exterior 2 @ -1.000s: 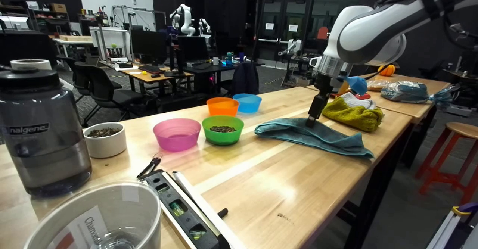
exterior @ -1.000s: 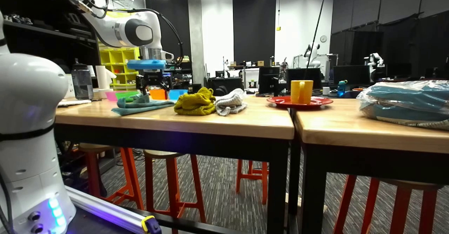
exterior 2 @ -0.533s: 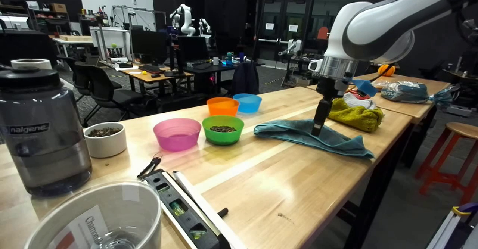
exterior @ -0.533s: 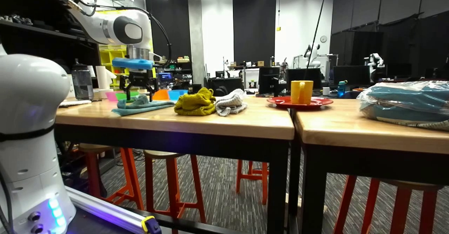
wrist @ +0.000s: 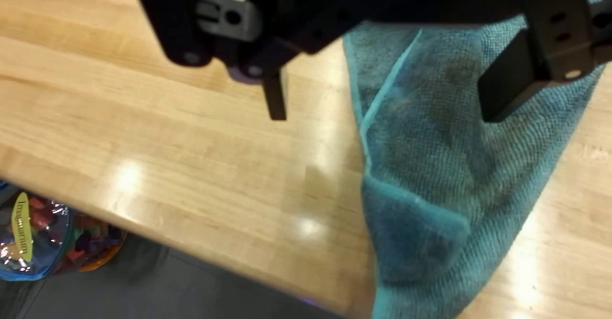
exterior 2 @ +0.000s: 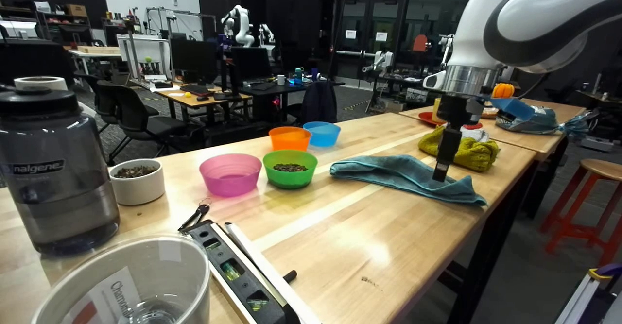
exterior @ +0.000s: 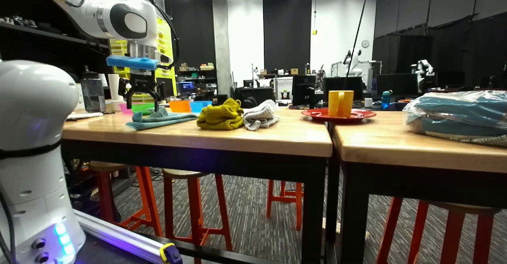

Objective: Fold the blue towel

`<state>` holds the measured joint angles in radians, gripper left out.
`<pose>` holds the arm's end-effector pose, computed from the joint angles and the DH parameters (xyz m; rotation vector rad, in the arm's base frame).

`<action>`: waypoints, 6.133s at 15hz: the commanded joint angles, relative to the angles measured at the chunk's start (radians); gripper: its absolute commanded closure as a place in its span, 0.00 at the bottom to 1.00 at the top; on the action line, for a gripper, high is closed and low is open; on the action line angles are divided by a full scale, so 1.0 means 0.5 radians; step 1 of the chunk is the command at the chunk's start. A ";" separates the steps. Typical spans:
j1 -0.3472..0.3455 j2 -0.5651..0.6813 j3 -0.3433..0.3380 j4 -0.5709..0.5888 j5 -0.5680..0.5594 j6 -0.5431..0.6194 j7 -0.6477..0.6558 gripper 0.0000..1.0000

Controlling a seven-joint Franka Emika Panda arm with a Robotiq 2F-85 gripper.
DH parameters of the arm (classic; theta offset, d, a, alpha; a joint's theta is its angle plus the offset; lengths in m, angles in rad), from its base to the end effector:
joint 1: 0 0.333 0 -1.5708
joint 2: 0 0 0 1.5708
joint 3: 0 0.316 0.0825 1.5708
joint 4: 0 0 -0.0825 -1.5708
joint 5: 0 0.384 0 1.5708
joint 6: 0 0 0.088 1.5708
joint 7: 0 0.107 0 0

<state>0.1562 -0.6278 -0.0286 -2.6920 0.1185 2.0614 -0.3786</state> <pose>0.3426 0.0507 0.4211 -2.9428 -0.6822 -0.0173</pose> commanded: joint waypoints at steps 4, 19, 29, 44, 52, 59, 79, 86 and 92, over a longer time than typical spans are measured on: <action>0.010 -0.312 0.055 -0.165 -0.037 -0.166 0.101 0.15; -0.021 -0.387 0.048 -0.162 -0.190 -0.244 0.131 1.00; -0.081 -0.574 0.007 -0.158 -0.287 -0.543 0.144 1.00; -0.090 -0.699 0.002 -0.157 -0.258 -0.655 0.256 0.30; -0.171 -0.717 -0.087 -0.156 0.004 -0.693 0.502 0.00; -0.218 -0.625 -0.018 -0.162 0.021 -0.608 0.615 0.00; -0.195 -0.145 0.011 -0.170 -0.050 -0.447 0.563 0.00; -0.208 -0.043 0.020 -0.169 -0.065 -0.462 0.569 0.00; -0.213 -0.008 0.019 -0.169 -0.072 -0.469 0.570 0.39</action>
<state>0.0596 -0.6380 -0.0303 -2.7780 0.0956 1.8297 -0.0906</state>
